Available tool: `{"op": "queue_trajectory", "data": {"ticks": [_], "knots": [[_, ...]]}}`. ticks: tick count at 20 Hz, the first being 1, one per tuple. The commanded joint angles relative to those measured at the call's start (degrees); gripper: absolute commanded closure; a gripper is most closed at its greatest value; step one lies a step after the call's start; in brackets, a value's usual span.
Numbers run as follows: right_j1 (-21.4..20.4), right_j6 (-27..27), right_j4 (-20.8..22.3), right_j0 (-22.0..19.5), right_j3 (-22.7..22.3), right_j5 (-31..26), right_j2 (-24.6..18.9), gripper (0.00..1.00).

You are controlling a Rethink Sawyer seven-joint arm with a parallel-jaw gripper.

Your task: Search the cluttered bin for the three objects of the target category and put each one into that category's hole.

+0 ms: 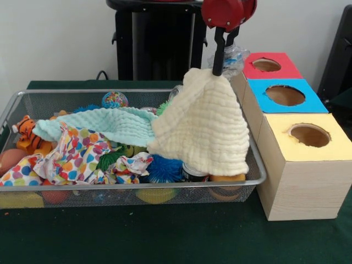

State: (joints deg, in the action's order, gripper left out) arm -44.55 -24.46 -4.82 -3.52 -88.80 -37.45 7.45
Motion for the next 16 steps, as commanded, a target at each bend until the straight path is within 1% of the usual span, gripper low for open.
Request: {"op": "queue_trajectory", "data": {"ticks": [1,10,16], "knots": [[4.0,-22.9,-2.0,1.5,3.2,-8.0,1.2,1.00],[5.0,-24.9,-2.7,3.5,4.9,-9.2,2.6,1.00],[4.7,-26.6,-2.5,4.0,4.6,-9.0,2.5,1.00]]}}
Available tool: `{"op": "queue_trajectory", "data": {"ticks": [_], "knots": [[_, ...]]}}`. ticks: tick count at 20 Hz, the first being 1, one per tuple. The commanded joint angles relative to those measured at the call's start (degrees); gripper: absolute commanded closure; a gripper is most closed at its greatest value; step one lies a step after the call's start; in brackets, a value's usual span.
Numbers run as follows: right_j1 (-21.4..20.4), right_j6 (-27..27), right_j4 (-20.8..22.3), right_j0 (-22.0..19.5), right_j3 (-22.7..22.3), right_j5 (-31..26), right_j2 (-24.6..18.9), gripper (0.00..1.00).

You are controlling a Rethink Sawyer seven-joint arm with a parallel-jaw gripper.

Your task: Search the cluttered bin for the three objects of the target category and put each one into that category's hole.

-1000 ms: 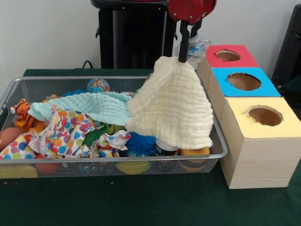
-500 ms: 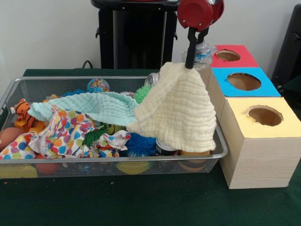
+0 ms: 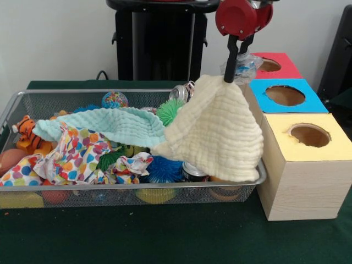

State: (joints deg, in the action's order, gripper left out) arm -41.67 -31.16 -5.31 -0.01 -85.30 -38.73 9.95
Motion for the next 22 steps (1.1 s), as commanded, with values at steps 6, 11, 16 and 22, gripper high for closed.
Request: {"op": "queue_trajectory", "data": {"ticks": [6,11,16,22], "knots": [[1.6,-21.0,-1.7,0.6,0.3,-6.7,-0.5,1.00],[1.1,-21.8,-1.2,0.9,-1.1,-5.1,-0.3,1.00],[0.8,-22.4,-1.0,1.2,-2.3,-3.6,-0.3,1.00],[-0.5,-21.5,-0.6,0.8,-4.8,-1.3,-0.3,1.00]]}}
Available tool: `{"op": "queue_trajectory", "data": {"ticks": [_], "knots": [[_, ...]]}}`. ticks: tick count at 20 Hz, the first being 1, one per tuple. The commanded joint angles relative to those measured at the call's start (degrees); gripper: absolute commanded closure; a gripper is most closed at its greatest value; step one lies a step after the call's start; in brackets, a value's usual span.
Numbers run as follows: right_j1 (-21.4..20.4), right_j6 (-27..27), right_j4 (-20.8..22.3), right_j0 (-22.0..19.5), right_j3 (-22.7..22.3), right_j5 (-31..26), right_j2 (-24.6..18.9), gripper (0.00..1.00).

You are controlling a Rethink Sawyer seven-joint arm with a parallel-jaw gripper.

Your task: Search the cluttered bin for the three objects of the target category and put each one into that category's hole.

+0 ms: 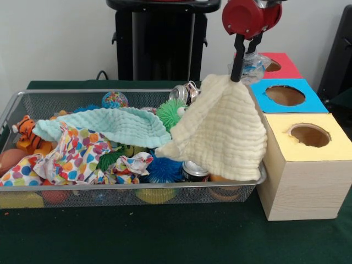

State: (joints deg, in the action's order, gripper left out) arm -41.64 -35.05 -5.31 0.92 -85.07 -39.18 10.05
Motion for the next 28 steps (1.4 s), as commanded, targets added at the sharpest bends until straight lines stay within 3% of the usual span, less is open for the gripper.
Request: {"op": "queue_trajectory", "data": {"ticks": [1,4,22,28], "knots": [[-1.0,-17.2,-0.6,-0.3,-5.5,-0.5,-0.4,1.00],[-1.9,-16.6,-0.2,-0.6,-6.8,0.0,-0.3,1.00],[0.7,-22.8,-1.0,5.7,-3.5,-1.2,4.2,1.00],[0.0,-21.8,-2.4,3.8,-6.1,2.1,2.5,1.00]]}}
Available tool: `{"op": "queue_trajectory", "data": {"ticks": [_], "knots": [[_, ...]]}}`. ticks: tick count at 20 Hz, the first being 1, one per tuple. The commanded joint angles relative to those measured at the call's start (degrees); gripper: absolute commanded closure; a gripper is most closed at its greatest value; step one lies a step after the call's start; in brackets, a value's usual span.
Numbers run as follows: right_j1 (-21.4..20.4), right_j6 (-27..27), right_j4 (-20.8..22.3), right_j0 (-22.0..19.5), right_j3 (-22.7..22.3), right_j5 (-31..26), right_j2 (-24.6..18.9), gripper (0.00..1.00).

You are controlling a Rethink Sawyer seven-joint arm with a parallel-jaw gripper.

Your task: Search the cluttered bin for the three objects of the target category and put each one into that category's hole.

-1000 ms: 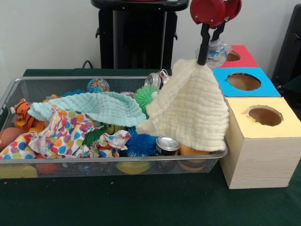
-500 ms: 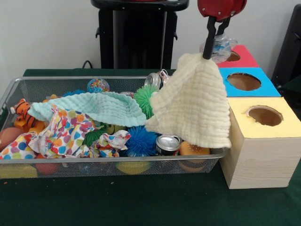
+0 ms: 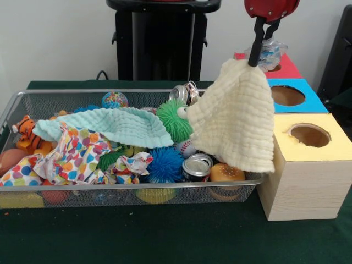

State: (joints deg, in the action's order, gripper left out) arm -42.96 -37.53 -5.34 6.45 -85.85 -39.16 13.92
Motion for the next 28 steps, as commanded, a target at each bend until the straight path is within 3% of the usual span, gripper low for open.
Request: {"op": "queue_trajectory", "data": {"ticks": [1,11,22,28], "knots": [[1.2,-18.8,-2.3,-2.2,-5.8,2.5,-1.8,1.00],[-0.5,-15.2,-2.5,-7.6,-12.1,10.4,-6.5,1.00],[0.3,-16.4,-1.6,-6.2,-11.1,9.9,-5.1,1.00],[1.1,-19.3,-1.4,-3.0,-8.9,7.8,-2.5,1.00]]}}
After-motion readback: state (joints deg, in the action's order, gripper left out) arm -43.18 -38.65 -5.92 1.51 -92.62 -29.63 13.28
